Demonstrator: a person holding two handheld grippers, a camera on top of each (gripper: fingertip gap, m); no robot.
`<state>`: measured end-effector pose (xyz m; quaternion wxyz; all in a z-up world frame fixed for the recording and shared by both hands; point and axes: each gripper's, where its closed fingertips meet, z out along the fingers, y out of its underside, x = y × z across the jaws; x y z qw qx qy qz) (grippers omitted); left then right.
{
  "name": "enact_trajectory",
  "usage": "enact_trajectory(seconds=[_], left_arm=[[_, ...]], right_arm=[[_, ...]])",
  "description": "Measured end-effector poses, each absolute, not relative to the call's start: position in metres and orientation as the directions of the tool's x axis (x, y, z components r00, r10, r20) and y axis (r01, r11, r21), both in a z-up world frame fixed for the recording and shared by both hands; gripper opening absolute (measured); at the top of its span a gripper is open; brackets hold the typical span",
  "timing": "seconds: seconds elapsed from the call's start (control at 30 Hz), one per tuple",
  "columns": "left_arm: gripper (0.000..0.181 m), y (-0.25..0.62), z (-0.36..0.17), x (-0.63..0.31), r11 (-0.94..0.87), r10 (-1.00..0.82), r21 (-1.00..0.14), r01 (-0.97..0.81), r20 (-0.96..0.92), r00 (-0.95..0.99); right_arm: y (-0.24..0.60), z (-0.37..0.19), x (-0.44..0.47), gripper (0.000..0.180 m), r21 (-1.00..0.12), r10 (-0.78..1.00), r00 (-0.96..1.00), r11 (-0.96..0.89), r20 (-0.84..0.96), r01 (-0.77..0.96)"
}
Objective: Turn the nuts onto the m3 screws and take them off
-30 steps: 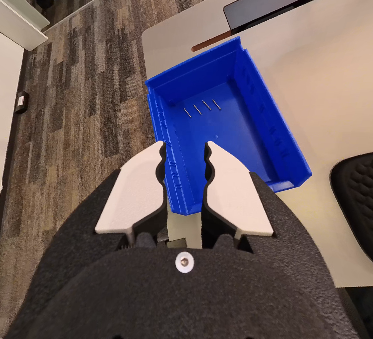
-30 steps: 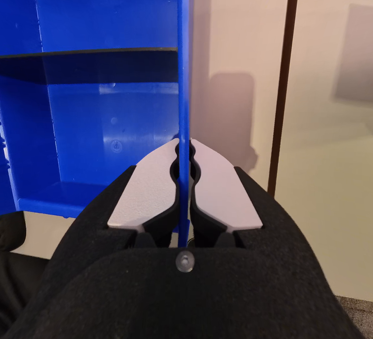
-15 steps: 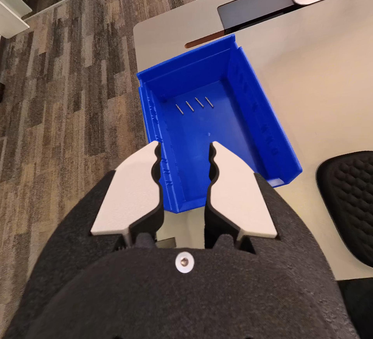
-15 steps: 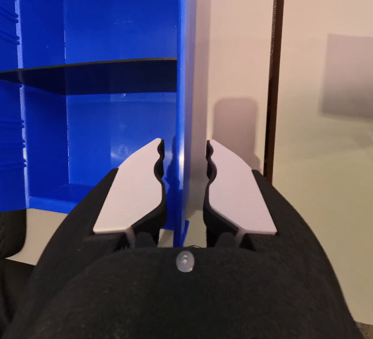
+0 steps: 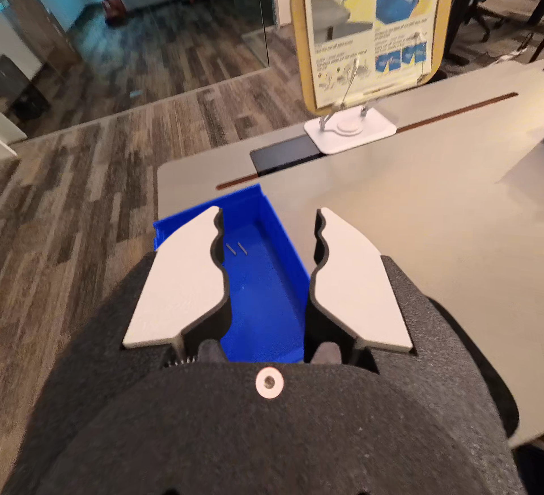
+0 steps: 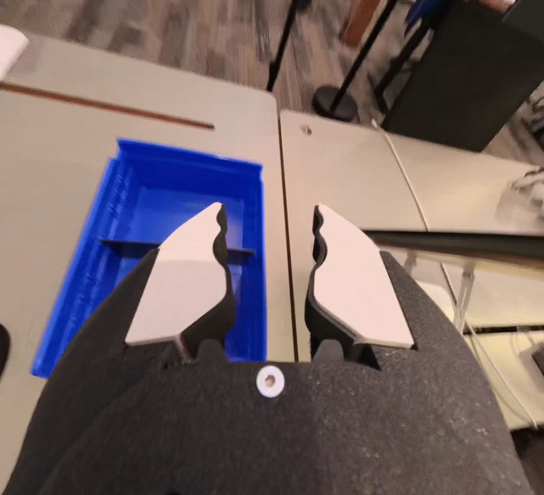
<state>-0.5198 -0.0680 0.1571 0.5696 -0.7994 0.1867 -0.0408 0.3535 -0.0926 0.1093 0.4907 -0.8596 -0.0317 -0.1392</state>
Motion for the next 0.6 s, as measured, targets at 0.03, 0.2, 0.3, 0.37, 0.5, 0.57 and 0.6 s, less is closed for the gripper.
enact_trajectory(seconds=[0.03,0.2,0.3,0.37,0.5,0.57,0.6], left_arm=[[0.063,-0.065,0.162,-0.511,-0.248,-0.345,-0.934,-0.259,-0.164,0.924],[0.07,-0.049,0.167,-0.459,-0.115,-0.353,-0.965,-0.234,-0.18,0.918],[0.069,-0.04,0.156,-0.427,-0.063,-0.369,-0.98,-0.189,-0.153,0.917],[0.069,-0.036,0.145,-0.404,-0.048,-0.385,-0.986,-0.158,-0.128,0.914],[0.067,-0.03,0.116,-0.359,-0.033,-0.414,-0.993,-0.116,-0.092,0.905],[0.065,-0.027,0.099,-0.337,-0.048,-0.437,-0.995,-0.092,-0.062,0.897],[0.064,-0.025,0.091,-0.326,-0.061,-0.449,-0.995,-0.081,-0.045,0.892]], right_arm=[[-0.087,0.122,0.34,0.055,-0.855,-0.071,0.959,-0.475,0.274,0.208],[-0.062,0.156,0.273,0.056,-0.915,-0.017,0.969,-0.334,0.246,0.226],[-0.051,0.168,0.228,0.046,-0.956,0.058,0.978,-0.209,0.2,0.208],[-0.047,0.175,0.2,0.042,-0.972,0.108,0.977,-0.124,0.185,0.198],[-0.047,0.175,0.138,0.035,-0.988,0.23,0.961,0.002,0.152,0.156],[-0.046,0.165,0.107,0.032,-0.987,0.291,0.943,0.014,0.159,0.162],[-0.044,0.156,0.092,0.035,-0.982,0.32,0.93,0.005,0.182,0.19]])
